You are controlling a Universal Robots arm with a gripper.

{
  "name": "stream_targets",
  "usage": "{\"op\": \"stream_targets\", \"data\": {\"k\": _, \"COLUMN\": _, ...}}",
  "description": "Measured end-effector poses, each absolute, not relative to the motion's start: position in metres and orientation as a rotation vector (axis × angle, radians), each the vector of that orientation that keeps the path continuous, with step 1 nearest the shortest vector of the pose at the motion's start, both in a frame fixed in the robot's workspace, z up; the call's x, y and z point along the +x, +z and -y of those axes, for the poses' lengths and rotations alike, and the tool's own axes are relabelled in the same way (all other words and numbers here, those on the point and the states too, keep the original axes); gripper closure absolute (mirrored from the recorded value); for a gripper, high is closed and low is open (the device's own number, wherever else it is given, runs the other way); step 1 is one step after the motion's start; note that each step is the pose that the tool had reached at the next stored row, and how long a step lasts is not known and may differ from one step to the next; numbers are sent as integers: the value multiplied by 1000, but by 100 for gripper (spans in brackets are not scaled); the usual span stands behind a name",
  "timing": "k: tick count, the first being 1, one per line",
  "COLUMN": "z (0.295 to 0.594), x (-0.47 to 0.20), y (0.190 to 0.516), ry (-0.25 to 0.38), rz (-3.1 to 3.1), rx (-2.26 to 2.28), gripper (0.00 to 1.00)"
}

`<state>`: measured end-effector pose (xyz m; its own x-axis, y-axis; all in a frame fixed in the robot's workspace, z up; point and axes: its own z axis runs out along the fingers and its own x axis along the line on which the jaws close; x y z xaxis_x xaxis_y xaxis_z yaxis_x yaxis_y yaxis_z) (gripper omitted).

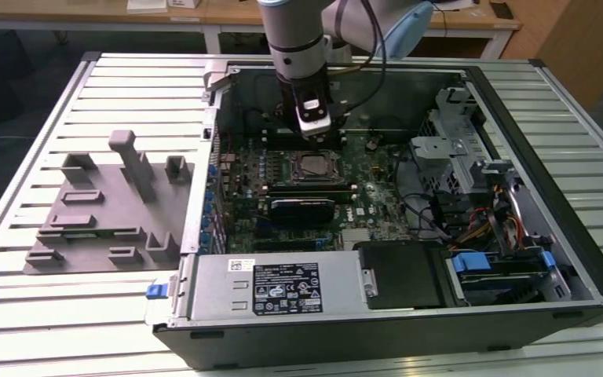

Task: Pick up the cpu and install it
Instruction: 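Install the first cpu locking lever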

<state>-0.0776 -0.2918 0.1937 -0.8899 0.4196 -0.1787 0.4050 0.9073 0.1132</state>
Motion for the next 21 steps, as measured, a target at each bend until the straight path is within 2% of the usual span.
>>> {"op": "stream_targets", "data": {"k": 21, "z": 292, "x": -67, "y": 192, "ry": 115, "rz": -2872, "rx": 629, "gripper": 89}}
